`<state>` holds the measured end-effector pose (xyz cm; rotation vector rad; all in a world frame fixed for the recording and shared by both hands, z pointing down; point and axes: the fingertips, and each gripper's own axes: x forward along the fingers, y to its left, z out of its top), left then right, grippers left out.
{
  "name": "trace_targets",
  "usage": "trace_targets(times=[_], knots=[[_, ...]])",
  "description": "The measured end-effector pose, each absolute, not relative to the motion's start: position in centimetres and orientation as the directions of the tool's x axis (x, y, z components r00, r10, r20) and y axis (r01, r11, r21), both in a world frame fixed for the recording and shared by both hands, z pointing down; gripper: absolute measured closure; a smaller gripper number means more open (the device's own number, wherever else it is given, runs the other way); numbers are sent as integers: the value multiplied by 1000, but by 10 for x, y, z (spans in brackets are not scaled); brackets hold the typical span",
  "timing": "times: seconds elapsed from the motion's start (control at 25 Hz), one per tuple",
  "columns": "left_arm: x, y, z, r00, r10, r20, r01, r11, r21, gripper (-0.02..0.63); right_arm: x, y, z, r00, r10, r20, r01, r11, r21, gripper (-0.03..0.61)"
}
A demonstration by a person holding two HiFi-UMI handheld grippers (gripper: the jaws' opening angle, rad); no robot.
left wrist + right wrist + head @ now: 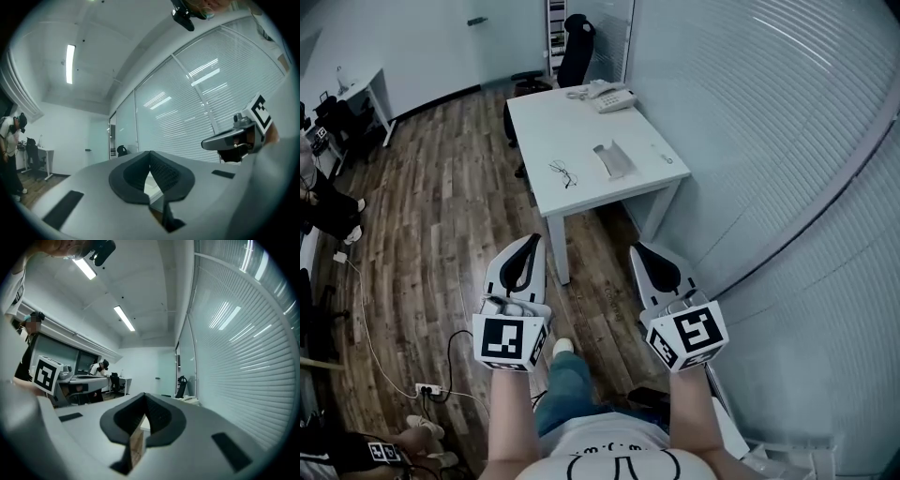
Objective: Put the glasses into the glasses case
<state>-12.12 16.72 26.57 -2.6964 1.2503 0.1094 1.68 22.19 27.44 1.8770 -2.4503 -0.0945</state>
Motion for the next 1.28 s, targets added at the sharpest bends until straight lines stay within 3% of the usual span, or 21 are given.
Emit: trace_targets(times=[0.56,1.2,1.24,1.28], knots=[[-154,-86,271,635,-766,-100,-773,-631,-70,597,-8,-23,285,-234,-969,82,-968,240,75,568],[-101,-246,317,558,-830,-1,-828,-557,-59,597,65,-204,352,-320,-923,211,-946,324,-16,563],[-96,-256,320,549,-836,9,-834,-548,-56,597,69,-216,358,-337,-913,228,-940,339,-31,533],[-91,-266,324,540,-841,20,-840,-541,-52,597,72,-227,365,-354,-902,246,-934,354,-44,461]])
